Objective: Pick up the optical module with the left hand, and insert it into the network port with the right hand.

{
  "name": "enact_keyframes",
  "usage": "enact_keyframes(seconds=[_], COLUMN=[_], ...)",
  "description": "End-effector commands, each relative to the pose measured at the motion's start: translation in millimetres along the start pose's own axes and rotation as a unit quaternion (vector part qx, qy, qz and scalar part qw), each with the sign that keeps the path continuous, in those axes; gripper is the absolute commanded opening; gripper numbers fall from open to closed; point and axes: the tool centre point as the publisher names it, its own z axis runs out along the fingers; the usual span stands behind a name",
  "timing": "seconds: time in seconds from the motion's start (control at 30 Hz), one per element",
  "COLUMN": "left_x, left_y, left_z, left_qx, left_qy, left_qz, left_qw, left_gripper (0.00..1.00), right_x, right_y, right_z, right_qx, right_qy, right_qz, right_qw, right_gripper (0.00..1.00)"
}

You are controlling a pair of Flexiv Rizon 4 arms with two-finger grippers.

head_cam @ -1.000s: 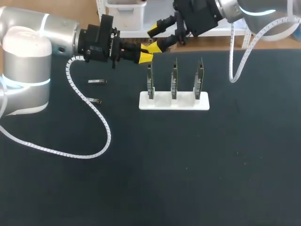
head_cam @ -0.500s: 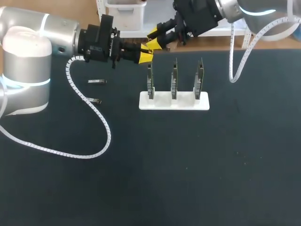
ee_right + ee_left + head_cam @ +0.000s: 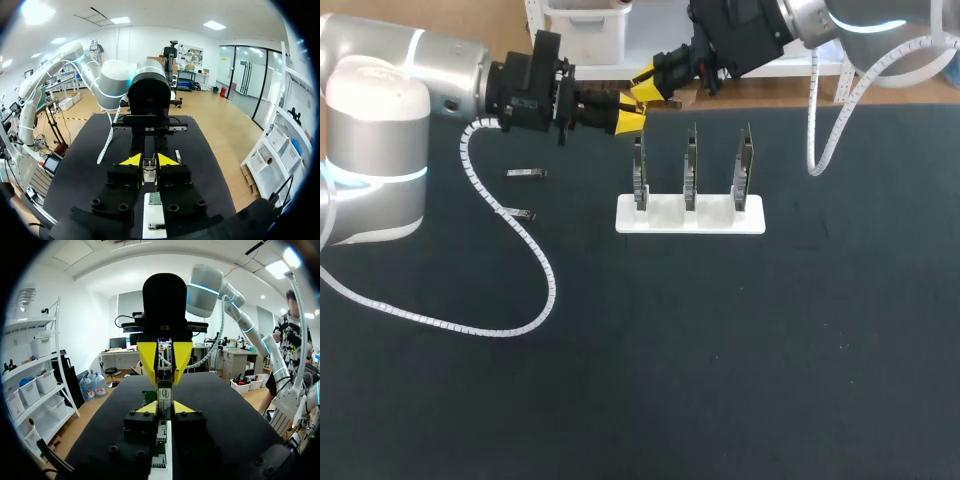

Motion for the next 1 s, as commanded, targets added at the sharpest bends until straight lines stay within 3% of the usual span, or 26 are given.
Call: enact_keyframes(seconds=[0.03,1.0], left_x=[-0.6,-0.6], left_y=[1.3,1.3], left_z=[0.3,0.3], left_qx=[0.003,0.003], left_qy=[0.002,0.002], left_qz=[-0.001,-0.001], left_qw=[1.0,1.0], left_gripper=[0.0,0.0], right_x=[0.2,3.4], right_y=[0.0,-1.7], right_z=[-0.8,-4.1], right_qx=[0.001,-0.007], right_qy=[0.0,-0.002], right_qz=[0.0,0.0], right_qw=[1.0,1.0], right_gripper=[0.0,0.0])
